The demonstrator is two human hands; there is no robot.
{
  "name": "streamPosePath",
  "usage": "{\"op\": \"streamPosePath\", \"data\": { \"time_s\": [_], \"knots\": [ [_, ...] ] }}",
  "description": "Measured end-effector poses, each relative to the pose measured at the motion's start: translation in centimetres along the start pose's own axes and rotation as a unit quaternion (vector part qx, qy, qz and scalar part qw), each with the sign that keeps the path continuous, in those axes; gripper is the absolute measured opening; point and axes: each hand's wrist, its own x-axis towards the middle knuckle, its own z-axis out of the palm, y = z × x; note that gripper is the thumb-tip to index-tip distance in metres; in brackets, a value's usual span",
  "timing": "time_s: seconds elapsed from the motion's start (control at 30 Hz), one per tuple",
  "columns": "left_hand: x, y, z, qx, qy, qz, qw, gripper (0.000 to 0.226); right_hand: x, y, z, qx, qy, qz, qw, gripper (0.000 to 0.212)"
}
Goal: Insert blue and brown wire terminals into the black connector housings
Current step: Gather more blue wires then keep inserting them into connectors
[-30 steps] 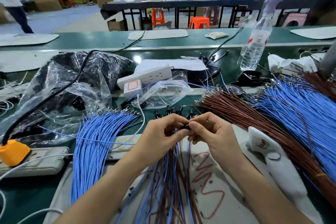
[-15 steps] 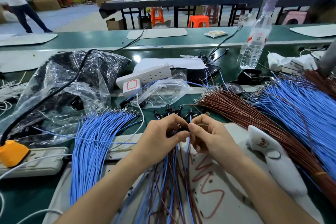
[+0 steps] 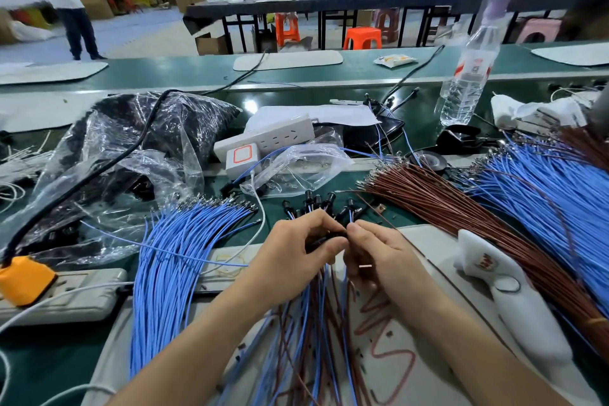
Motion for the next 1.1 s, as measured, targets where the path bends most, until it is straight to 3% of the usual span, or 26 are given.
{"op": "streamPosePath", "data": {
  "time_s": [0.23, 0.33, 0.5, 0.63, 0.77, 0.83, 0.97, 1.1],
  "knots": [
    [0.0, 0.0, -0.2, 0.072, -0.004, 0.006, 0.997, 0.018, 0.5, 0.0, -0.3, 0.029, 0.085, -0.007, 0.996, 0.041],
    [0.0, -0.1, -0.1, 0.051, 0.013, 0.005, 0.999, 0.016, 0.5, 0.0, -0.1, 0.045, 0.067, -0.015, 0.997, 0.047],
    [0.1, 0.2, -0.1, -0.022, -0.003, 0.007, 1.000, 0.008, 0.1, 0.2, 0.4, 0.065, 0.032, -0.021, 0.997, 0.036],
    [0.2, 0.8, 0.0, 0.004, -0.024, -0.021, 0.999, 0.009, 0.2, 0.2, 0.2, 0.043, 0.077, -0.023, 0.996, 0.036],
    [-0.6, 2.3, -0.9, -0.041, -0.024, -0.062, 0.997, 0.023, 0.3, -0.3, -0.9, 0.096, 0.123, 0.005, 0.988, 0.039],
    [-1.2, 3.0, -1.2, -0.045, -0.022, -0.075, 0.996, 0.023, 0.3, -0.5, -1.0, 0.138, 0.106, 0.014, 0.985, 0.035],
    [-1.6, 4.4, 0.1, 0.003, 0.022, -0.075, 0.997, 0.017, 0.2, -0.4, 0.1, 0.186, -0.013, 0.050, 0.981, 0.034],
    [-2.0, 5.5, 0.9, -0.009, 0.042, -0.122, 0.992, 0.016, -0.1, -0.1, 0.7, 0.182, -0.013, 0.064, 0.981, 0.037]
  ]
}}
